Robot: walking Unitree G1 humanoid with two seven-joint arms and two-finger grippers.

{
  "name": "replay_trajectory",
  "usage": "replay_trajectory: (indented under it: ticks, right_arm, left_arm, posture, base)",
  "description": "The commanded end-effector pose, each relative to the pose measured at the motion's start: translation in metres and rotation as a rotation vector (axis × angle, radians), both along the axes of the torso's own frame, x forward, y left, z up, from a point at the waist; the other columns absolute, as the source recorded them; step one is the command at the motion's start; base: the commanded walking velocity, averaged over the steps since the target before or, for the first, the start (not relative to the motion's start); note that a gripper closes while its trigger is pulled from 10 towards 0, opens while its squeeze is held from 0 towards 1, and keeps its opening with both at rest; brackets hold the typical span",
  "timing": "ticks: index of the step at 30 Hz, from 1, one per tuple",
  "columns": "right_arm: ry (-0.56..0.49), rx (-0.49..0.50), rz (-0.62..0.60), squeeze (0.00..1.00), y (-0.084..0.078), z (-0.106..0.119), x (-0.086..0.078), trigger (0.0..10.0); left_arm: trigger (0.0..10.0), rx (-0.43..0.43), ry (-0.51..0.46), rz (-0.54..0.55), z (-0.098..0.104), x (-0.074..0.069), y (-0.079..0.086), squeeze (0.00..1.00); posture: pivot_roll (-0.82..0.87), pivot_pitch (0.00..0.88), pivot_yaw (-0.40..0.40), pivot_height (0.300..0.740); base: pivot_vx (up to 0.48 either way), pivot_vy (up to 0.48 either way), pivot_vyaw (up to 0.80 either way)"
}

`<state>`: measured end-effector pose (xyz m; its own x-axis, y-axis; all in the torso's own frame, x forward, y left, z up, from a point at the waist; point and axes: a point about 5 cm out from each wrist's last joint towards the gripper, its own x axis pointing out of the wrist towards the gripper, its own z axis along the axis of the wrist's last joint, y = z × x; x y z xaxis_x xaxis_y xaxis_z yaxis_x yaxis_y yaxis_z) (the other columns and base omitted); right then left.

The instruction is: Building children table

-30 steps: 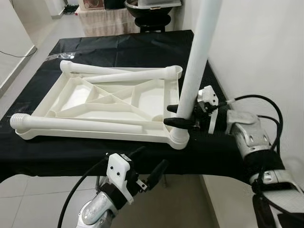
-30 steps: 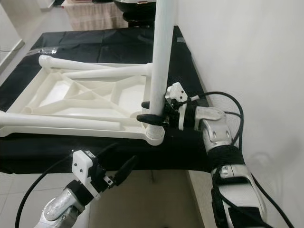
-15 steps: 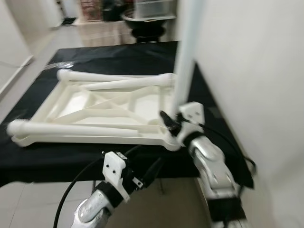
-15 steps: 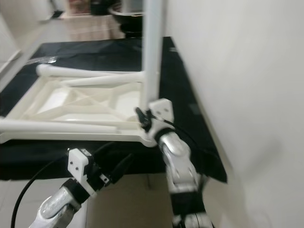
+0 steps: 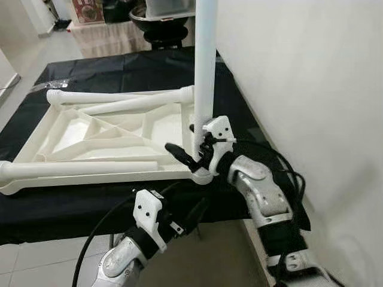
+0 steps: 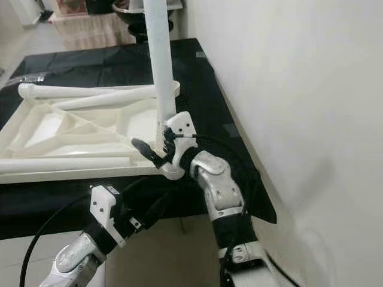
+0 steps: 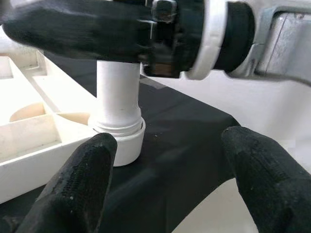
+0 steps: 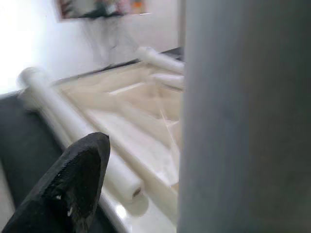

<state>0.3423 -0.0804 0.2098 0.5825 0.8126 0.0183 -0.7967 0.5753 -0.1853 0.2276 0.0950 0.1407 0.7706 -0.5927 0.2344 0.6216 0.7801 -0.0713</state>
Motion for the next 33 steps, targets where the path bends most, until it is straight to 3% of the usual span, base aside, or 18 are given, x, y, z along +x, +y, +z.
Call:
replay_trajectory:
  ticks: [1,3,5,11,12,13,14,25,27,28,31,32,33]
  right_arm:
    - [-0.037,-0.111,0.217,0.00,-0.001,0.002,-0.002,10.0]
    - [-0.037,-0.111,0.217,0.00,-0.001,0.002,-0.002,10.0]
    - [-0.040,-0.166,0.287,0.00,-0.014,0.004,0.002,10.0]
    - [0.038,-0.203,0.349,0.00,-0.035,0.006,0.013,10.0]
    - [0.055,-0.211,0.348,0.00,-0.040,0.006,0.015,2.1]
    - [0.055,-0.211,0.348,0.00,-0.040,0.006,0.015,2.1]
    - [0.074,-0.211,0.330,0.00,-0.046,0.008,0.020,0.0]
    - [0.108,-0.223,0.313,0.00,-0.064,0.001,0.023,0.0]
    - [0.116,-0.238,0.207,0.00,-0.080,-0.009,0.021,0.0]
    - [0.116,-0.238,0.207,0.00,-0.080,-0.009,0.021,0.0]
    - [0.247,-0.168,-0.145,0.00,-0.096,-0.053,0.000,0.0]
    - [0.247,-0.168,-0.145,0.00,-0.096,-0.053,0.000,0.0]
    - [0.310,-0.130,-0.358,0.00,-0.094,-0.075,-0.016,0.0]
  left_arm:
    - [10.0,0.011,0.019,0.000,-0.004,-0.003,0.001,0.00]
    - [10.0,0.011,0.019,0.000,-0.004,-0.003,0.001,0.00]
    - [10.0,0.011,0.019,-0.001,-0.004,-0.004,0.001,0.00]
    - [10.0,0.010,0.021,0.000,-0.004,-0.006,0.001,0.00]
    - [10.0,0.010,0.021,0.000,-0.004,-0.007,0.000,0.00]
    - [10.0,0.010,0.021,0.000,-0.004,-0.007,0.000,0.00]
    - [10.0,0.010,0.022,-0.001,-0.004,-0.007,0.000,0.00]
    - [10.0,0.007,0.024,-0.001,-0.005,-0.007,-0.002,0.00]
    - [10.0,0.006,0.024,0.001,-0.005,-0.008,-0.002,0.00]
    - [10.0,0.006,0.024,0.001,-0.005,-0.008,-0.002,0.00]
    - [10.0,0.007,0.021,0.008,-0.006,-0.010,-0.001,0.00]
    - [10.0,0.007,0.021,0.008,-0.006,-0.010,-0.001,0.00]
    - [10.0,0.007,0.020,0.010,-0.005,-0.010,0.000,0.00]
  posture:
    - [0.08,0.152,0.035,0.740]
    - [0.08,0.152,0.035,0.740]
    - [0.09,0.155,0.031,0.740]
    - [0.09,0.161,0.028,0.740]
    - [0.09,0.162,0.029,0.740]
    - [0.09,0.162,0.029,0.740]
    - [0.09,0.163,0.028,0.740]
    - [0.08,0.160,0.032,0.740]
    - [0.08,0.160,0.018,0.740]
    - [0.08,0.160,0.018,0.740]
    - [0.08,0.165,-0.009,0.740]
    - [0.08,0.165,-0.009,0.740]
    - [0.08,0.171,0.004,0.740]
  base:
    - [0.000,0.000,0.00]
    - [0.000,0.000,0.00]
    - [0.000,0.000,0.00]
    - [0.000,0.000,0.00]
    - [0.000,0.000,0.00]
    - [0.000,0.000,0.00]
    - [0.000,0.000,0.00]
    - [0.000,0.000,0.00]
    - [0.000,0.000,0.00]
    - [0.000,0.000,0.00]
    - [0.000,0.000,0.00]
    - [0.000,0.000,0.00]
    - [0.000,0.000,0.00]
